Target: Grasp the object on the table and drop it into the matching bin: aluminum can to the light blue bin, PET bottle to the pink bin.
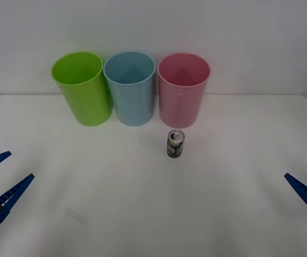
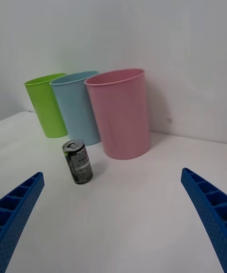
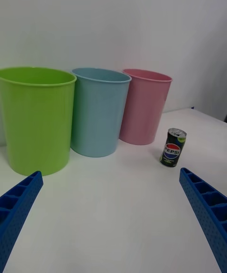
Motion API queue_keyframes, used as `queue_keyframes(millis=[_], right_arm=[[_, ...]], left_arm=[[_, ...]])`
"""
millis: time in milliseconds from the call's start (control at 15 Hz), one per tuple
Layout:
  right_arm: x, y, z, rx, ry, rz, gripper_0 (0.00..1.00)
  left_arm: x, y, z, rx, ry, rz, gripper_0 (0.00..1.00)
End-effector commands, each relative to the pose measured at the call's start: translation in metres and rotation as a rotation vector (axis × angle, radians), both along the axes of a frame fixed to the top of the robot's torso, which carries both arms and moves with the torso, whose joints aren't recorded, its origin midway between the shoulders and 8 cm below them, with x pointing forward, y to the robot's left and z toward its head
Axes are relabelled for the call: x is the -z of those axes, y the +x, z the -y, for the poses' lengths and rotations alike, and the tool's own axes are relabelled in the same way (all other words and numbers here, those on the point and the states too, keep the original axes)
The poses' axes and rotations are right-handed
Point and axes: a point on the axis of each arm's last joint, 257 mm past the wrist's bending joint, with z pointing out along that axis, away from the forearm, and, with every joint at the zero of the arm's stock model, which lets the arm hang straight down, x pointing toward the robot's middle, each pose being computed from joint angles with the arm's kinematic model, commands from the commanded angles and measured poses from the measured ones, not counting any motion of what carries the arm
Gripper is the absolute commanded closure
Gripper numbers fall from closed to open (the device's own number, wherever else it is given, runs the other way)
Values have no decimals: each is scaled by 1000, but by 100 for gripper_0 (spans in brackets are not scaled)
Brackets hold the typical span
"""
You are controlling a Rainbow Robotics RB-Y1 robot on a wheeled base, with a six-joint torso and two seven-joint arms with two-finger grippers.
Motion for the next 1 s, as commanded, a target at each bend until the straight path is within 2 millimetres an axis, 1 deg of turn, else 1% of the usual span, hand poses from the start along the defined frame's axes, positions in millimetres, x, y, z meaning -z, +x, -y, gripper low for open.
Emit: queue_keyframes(millis=[67,133,267,400,800,1000], right_arm=[[0,0,0,0,0,0,0],[1,-1,-7,-12,18,4,0],[-1,-2,-12,-33,17,10,0],[1,-1,-18,-48,19,7,0],[23,10,-50,-99,-9,-17,0],[39,23,-59,-99,-83,45,0]], left_arm=[[0,0,0,0,0,0,0],[0,0,0,0,0,0,0],[0,0,0,0,0,0,0],[0,0,0,0,0,0,0],[0,0,0,0,0,0,0],[0,0,0,0,0,0,0]])
